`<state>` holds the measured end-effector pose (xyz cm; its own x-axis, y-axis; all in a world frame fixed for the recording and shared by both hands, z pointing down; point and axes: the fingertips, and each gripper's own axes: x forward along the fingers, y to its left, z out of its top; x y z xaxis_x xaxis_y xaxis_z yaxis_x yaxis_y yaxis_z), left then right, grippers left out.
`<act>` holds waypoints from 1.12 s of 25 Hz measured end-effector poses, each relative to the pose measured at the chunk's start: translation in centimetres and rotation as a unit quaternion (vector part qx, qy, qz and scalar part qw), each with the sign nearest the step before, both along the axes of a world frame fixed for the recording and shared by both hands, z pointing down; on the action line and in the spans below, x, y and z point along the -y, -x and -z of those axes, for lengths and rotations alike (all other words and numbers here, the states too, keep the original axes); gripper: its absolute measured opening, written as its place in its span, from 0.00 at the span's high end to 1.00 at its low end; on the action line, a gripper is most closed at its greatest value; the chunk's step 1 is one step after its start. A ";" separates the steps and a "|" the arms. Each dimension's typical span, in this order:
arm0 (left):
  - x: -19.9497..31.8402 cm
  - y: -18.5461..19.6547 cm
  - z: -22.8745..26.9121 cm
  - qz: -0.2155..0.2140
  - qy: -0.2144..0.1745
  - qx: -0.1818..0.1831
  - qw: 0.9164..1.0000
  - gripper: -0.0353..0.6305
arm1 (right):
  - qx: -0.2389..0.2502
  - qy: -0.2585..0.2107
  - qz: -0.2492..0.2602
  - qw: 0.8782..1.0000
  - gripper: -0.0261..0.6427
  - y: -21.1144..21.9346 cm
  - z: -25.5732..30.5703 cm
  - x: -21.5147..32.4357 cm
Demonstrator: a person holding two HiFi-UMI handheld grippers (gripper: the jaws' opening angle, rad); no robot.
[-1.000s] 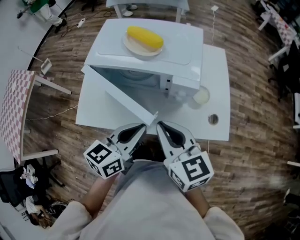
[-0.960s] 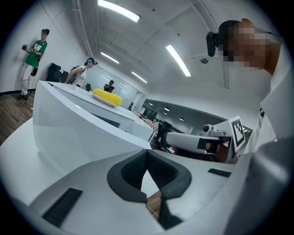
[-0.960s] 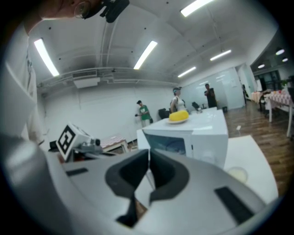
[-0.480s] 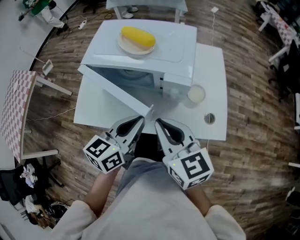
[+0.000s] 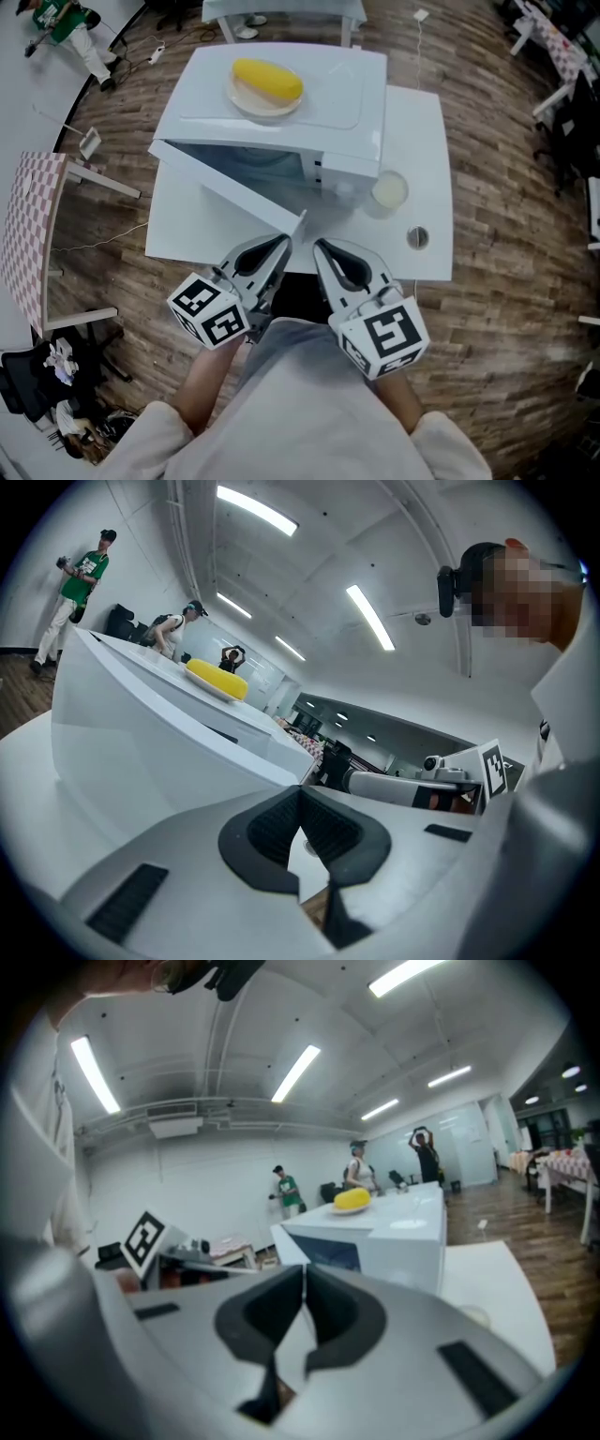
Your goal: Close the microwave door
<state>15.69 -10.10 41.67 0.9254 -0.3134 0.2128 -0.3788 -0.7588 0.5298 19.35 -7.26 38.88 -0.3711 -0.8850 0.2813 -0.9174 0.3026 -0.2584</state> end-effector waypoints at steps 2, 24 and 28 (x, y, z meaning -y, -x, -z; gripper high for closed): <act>0.3 -0.2 -0.1 -0.004 0.002 -0.003 1.000 0.92 | -0.002 0.000 -0.003 1.000 0.93 -0.2 -0.1 0.3; 2.9 -3.5 -0.8 -0.031 -0.028 0.010 0.999 0.92 | -0.016 0.018 -0.014 1.000 0.93 -1.5 -0.6 2.4; 3.7 -3.7 -0.7 -0.028 -0.023 0.004 0.999 0.92 | -0.014 0.020 -0.013 1.000 0.93 -1.5 -0.7 2.8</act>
